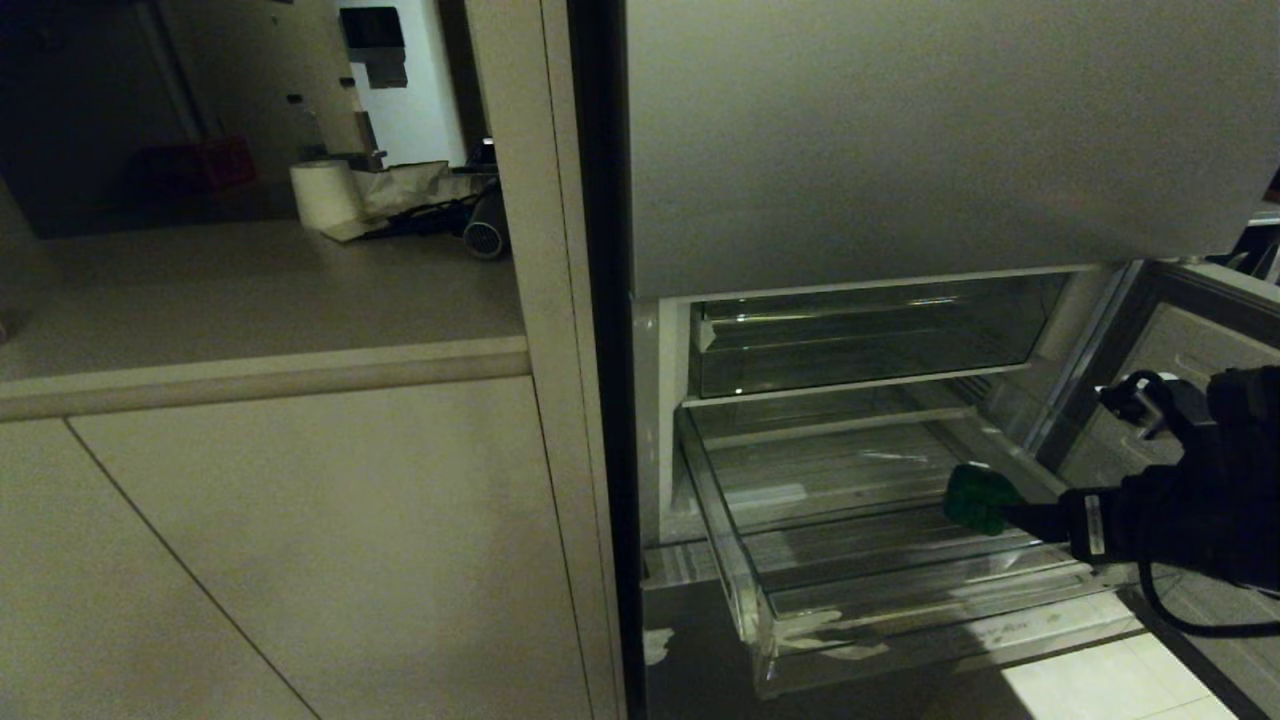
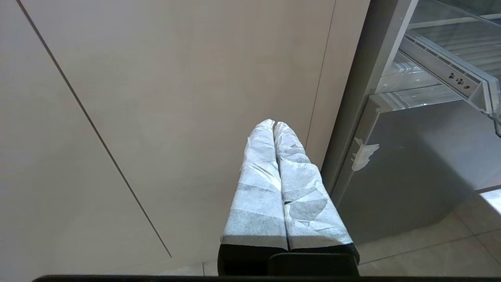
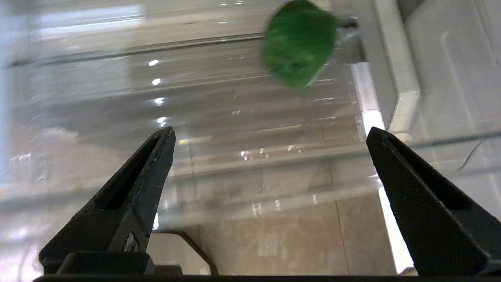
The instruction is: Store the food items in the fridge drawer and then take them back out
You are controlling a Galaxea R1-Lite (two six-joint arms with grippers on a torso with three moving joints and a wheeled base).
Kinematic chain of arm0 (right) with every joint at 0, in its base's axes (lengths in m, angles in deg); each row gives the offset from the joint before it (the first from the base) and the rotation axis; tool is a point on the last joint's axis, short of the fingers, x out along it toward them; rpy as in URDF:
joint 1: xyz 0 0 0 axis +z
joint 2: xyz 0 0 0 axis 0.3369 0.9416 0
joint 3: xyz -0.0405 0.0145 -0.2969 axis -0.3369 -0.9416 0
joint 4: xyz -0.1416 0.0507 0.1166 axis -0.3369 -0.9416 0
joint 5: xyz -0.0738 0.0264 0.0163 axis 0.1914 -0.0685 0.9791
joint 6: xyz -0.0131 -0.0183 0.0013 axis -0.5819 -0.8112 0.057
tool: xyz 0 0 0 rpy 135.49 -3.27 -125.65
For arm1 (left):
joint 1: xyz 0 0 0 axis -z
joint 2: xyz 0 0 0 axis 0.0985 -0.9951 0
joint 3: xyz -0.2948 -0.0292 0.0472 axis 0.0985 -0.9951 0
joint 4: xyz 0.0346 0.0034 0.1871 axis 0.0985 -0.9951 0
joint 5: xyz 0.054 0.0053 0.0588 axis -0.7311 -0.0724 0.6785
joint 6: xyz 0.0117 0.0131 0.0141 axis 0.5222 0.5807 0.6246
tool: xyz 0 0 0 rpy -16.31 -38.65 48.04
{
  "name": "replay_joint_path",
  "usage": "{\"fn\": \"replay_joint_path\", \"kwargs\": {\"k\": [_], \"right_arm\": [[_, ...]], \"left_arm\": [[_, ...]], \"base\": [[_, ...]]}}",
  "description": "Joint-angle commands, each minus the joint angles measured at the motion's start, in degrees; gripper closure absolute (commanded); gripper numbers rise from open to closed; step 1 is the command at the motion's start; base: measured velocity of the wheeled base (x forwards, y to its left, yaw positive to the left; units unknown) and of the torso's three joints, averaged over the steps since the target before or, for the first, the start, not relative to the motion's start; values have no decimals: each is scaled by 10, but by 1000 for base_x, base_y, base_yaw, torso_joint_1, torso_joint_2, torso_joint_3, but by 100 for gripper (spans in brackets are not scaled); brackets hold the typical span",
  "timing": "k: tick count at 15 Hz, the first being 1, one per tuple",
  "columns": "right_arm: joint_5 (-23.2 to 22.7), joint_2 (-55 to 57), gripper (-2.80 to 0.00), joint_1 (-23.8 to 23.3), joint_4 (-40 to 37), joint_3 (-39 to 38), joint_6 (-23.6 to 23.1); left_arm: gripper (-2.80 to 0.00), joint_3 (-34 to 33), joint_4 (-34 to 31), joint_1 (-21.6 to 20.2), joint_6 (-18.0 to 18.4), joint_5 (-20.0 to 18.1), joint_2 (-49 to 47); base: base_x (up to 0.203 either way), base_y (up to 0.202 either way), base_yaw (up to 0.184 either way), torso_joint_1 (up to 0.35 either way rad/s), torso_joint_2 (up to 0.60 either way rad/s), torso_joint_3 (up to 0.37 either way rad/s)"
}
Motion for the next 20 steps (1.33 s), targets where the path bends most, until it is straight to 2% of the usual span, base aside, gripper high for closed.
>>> {"fn": "replay_joint_path", "kwargs": {"k": [1, 5, 10, 20], "right_arm": [[-1, 81, -280, -15, 30, 25, 3], [-7, 198, -280, -20, 88, 101, 8], [-3, 296, -280, -21, 77, 197, 10], [0, 360, -280, -53, 73, 241, 13]], "left_arm": [[0, 0, 0, 0, 0, 0, -1], [0, 0, 0, 0, 0, 0, -1], [0, 0, 0, 0, 0, 0, -1], [0, 0, 0, 0, 0, 0, -1]], "base": [[0, 0, 0, 0, 0, 0], [0, 0, 0, 0, 0, 0], [0, 0, 0, 0, 0, 0], [0, 0, 0, 0, 0, 0]]}}
